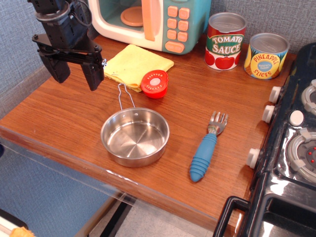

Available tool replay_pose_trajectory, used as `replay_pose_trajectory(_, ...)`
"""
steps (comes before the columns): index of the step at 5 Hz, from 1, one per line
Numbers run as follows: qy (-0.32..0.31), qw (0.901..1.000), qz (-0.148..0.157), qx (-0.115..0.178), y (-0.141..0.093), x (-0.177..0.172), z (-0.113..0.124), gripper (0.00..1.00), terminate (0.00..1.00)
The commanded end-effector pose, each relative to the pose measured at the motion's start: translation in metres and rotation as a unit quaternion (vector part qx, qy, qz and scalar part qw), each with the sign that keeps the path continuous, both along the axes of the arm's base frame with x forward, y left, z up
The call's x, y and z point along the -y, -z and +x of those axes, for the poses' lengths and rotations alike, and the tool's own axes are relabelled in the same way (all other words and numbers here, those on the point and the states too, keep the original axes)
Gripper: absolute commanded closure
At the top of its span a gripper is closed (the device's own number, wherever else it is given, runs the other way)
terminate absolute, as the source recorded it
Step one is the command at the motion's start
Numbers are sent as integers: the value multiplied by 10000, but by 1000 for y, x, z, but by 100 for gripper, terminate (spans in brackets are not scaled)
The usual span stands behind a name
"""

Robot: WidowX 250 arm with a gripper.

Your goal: PLACE THE RED VEGETABLE IN THE POT

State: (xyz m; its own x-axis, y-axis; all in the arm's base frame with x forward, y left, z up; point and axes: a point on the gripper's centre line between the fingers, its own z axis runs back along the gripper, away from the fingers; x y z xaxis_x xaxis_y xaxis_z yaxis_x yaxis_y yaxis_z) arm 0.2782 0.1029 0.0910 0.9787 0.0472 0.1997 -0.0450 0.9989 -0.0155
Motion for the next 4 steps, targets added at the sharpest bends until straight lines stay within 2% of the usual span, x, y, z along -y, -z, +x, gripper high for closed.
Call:
replay_pose_trajectory(1,0,10000,0,0,0,0,0,0,0)
replay_pose_trajectory(2,269,9995,24,175,-13,29,20,0,0)
replay_pose_trajectory(3,389,9984,-121,403,-26,50,46,0,0)
replay_pose_trajectory(4,299,9980,-170,531,-32,60,72,0,0)
